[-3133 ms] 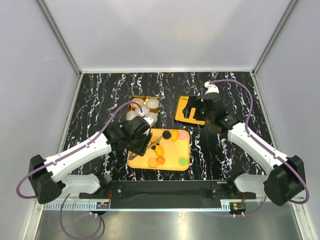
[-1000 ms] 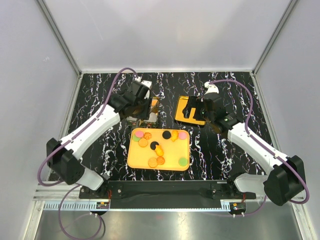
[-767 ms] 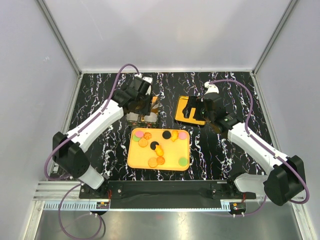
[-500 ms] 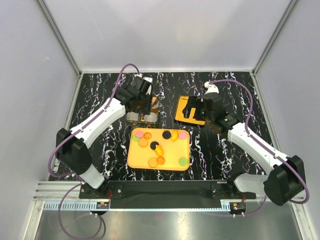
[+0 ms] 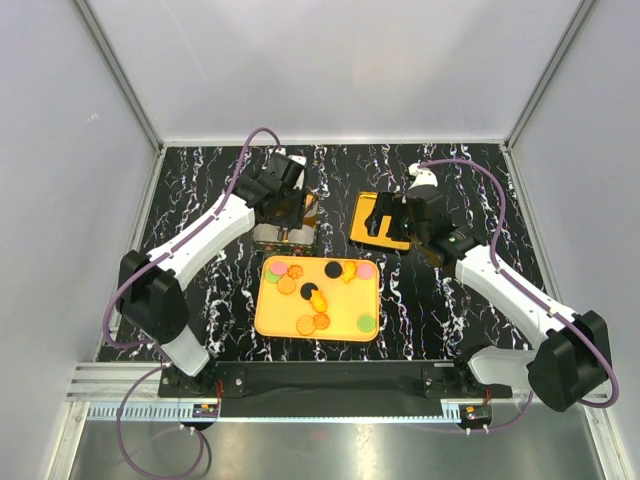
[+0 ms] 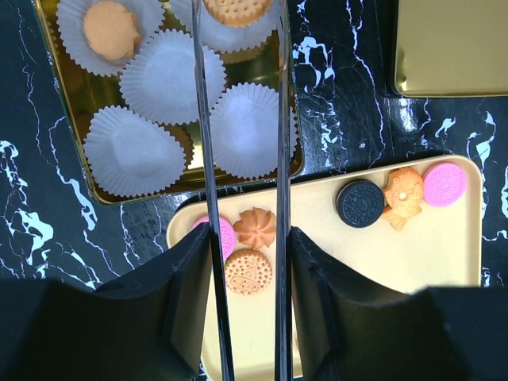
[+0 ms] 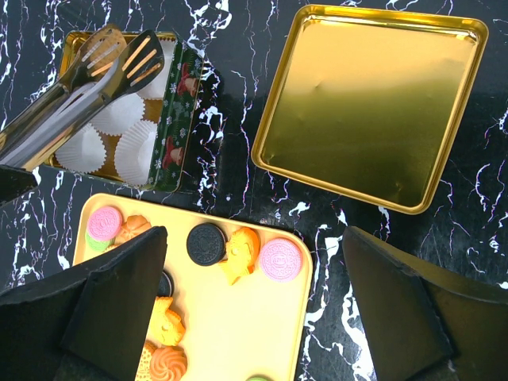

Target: Pack the cookies

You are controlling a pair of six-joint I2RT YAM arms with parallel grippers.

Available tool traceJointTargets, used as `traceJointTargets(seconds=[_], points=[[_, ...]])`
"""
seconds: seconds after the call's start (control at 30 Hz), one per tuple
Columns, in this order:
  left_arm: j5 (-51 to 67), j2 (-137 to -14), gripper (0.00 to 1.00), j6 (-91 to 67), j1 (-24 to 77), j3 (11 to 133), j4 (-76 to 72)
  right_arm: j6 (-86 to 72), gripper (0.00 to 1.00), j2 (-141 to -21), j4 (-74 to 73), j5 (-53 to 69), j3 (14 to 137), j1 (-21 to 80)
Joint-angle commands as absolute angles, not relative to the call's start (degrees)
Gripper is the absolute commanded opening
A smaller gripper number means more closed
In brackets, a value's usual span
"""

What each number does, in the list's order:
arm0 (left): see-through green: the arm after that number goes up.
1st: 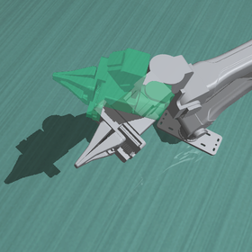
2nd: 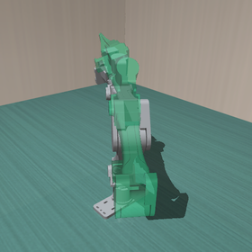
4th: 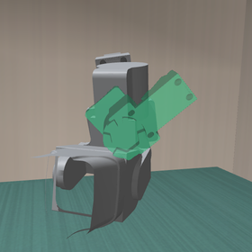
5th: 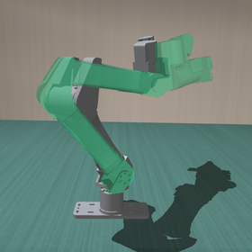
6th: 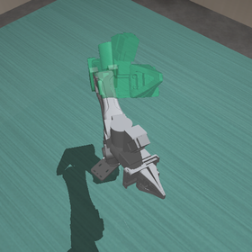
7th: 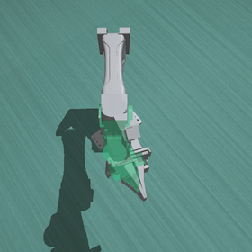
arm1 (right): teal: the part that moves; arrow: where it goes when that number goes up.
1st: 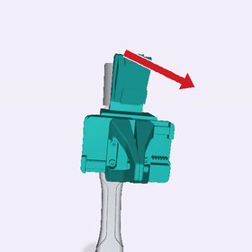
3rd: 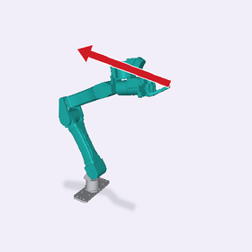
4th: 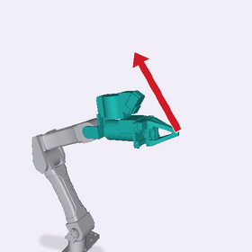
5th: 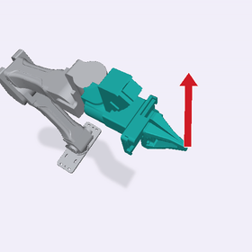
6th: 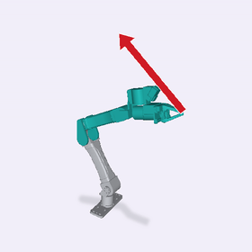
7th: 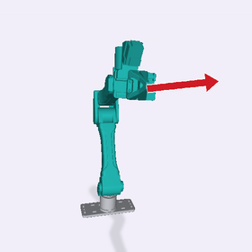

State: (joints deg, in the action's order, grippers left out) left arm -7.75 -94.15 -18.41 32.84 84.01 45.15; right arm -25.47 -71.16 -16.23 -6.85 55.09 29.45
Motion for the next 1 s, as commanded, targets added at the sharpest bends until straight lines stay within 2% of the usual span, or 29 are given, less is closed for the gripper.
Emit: traceJointTargets(seconds=[0.0,0.47,0.67,0.97], points=[[-8.53,-93.69,0.45,-17.93,32.26,83.76,41.22,-25.14,1.0,-70.31,-14.94,-7.21,56.87,29.53],[-8.44,-93.17,0.48,-16.7,31.73,85.16,42.53,-24.96,1.0,-70.4,-15.03,-6.86,56.95,29.53],[-4.66,-87.46,0.48,-16.87,31.99,86.4,45.52,-24.96,1.0,-70.4,-15.12,-7.03,57.04,29.44],[-3.25,-77.09,0.47,-16.79,37.17,80.6,50.09,-24.79,1.0,-70.75,-15.12,-7.21,57.3,29.53]])
